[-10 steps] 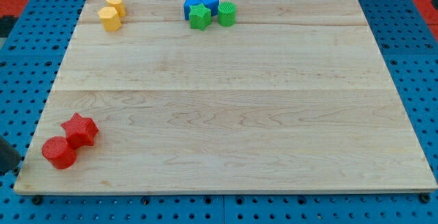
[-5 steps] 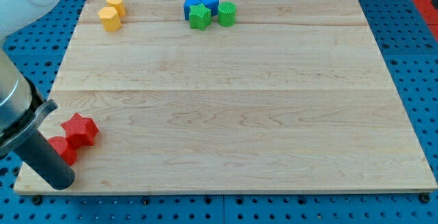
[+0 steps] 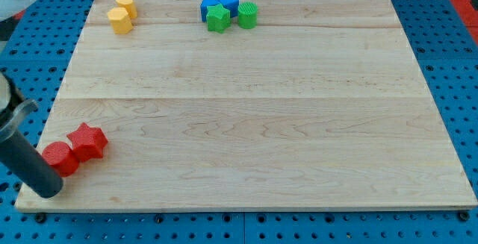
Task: Slide the red circle along with the red star slightly up
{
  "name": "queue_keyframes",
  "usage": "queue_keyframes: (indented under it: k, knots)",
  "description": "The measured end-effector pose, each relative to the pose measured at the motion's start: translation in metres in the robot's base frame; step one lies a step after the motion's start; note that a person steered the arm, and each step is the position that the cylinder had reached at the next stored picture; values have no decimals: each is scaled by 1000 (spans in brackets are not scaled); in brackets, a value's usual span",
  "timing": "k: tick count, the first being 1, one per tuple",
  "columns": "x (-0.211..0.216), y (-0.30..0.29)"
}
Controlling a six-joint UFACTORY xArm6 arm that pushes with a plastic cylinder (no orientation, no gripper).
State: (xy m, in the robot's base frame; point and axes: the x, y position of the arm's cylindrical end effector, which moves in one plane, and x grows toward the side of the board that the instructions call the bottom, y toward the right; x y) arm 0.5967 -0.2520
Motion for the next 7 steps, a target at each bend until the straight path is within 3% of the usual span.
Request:
queue_keyframes:
  k: [6,7]
  knots:
    - [-36,-7]
    - [-37,-32]
